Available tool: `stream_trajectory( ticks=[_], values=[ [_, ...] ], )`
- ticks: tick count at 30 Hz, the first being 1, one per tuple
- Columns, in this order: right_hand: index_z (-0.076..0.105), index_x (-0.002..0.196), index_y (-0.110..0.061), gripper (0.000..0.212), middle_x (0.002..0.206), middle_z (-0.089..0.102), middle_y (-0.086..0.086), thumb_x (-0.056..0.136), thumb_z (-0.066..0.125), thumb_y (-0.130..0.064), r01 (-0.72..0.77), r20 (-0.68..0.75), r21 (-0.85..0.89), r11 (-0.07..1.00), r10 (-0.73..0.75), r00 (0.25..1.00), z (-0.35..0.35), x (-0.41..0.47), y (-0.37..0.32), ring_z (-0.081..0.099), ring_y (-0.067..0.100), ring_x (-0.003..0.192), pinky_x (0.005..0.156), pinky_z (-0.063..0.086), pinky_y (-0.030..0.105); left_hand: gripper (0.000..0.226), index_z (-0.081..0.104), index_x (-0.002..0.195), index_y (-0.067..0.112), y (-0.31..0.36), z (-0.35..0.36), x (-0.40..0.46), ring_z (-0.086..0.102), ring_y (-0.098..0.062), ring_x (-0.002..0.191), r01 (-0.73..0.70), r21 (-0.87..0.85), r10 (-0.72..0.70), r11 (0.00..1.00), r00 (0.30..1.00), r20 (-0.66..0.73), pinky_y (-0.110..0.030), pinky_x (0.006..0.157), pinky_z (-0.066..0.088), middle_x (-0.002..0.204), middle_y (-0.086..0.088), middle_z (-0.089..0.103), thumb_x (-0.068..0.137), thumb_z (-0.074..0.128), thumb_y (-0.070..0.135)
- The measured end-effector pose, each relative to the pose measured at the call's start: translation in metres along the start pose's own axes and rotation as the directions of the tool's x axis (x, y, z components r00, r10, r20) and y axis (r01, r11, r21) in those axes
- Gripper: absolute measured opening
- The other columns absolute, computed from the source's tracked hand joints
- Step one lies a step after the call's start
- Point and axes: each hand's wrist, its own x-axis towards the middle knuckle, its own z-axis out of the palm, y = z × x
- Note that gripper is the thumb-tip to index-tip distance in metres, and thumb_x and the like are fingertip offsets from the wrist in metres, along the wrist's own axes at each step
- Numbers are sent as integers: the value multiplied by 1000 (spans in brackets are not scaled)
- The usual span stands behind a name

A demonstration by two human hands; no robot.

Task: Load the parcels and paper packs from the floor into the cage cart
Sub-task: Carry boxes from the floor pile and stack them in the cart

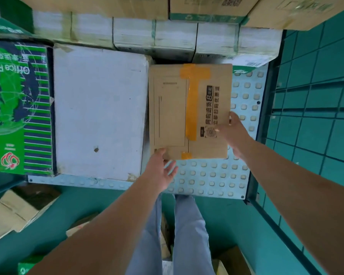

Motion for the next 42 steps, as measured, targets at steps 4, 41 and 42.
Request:
stream_trajectory(
  ticks=[4,41,42],
  values=[
    [21,159,-24,78,133,47,-8,95,61,-4,10,-32,48,999,-9,999,15,2,-11,47,18,117,92,40,33,31,62,123,17,19,3,-5,68,-28,108,-34,-45,33,998,999,-9,-41,96,58,118,-14,68,94,70,25],
    [22,162,-23,67,123,58,7,103,52,-12,99,142,1,995,-98,985,-26,-231,17,57,14,91,65,47,17,36,57,135,18,-34,-20,-200,60,-22,121,-344,467,294,815,939,178,-39,103,54,134,-2,60,102,62,30],
    [24,162,-23,66,114,59,5,103,52,-13,102,142,15,995,-103,985,-30,-252,17,54,11,82,63,44,18,34,58,133,17,-40,-23,-221,61,-20,116,-370,492,311,788,929,201,-38,101,55,132,-2,61,102,62,31]
  ],
)
